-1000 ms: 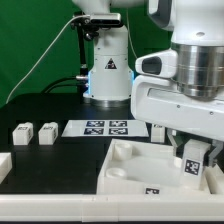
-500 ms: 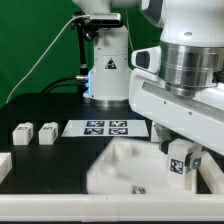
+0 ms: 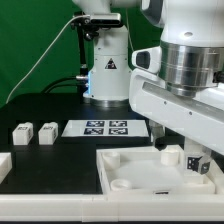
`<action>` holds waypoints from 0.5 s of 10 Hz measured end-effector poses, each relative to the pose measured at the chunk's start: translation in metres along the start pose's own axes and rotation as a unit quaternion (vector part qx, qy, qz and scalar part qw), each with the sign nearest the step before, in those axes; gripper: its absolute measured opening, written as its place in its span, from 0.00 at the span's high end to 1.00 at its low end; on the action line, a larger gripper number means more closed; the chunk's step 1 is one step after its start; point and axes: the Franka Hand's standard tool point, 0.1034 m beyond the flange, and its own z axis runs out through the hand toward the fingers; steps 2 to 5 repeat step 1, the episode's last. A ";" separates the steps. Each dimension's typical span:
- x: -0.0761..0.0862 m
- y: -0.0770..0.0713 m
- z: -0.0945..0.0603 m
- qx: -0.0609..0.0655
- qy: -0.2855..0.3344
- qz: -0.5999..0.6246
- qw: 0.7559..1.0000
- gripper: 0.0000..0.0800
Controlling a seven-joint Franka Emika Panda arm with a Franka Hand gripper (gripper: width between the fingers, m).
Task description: Assemble one leg
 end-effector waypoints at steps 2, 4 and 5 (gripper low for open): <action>0.000 0.000 0.000 0.000 0.000 0.000 1.000 0.19; 0.000 0.000 0.000 0.000 0.000 0.000 1.000 0.19; 0.000 0.000 0.000 0.000 0.000 0.000 1.000 0.19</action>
Offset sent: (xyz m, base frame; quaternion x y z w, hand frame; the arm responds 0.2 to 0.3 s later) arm 0.0000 0.0000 0.0000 0.0000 0.0000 0.0000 1.0000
